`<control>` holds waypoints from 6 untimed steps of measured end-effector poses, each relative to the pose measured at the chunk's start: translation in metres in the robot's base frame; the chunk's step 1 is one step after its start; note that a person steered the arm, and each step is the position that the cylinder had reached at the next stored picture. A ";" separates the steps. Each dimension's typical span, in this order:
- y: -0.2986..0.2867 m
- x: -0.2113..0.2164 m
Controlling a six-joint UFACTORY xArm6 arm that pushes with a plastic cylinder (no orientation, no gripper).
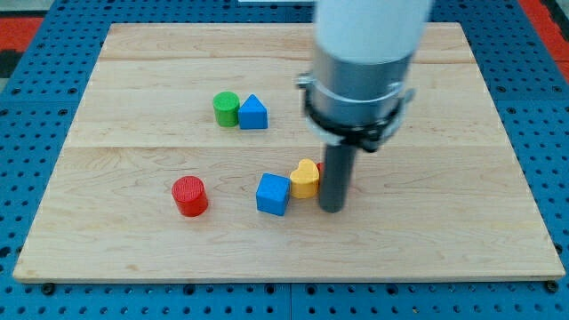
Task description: Place the blue cube below the red circle
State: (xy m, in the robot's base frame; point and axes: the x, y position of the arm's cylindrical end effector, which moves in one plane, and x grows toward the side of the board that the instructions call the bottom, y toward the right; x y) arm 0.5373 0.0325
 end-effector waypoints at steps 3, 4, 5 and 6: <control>0.076 -0.037; 0.024 -0.022; -0.075 -0.011; -0.133 -0.001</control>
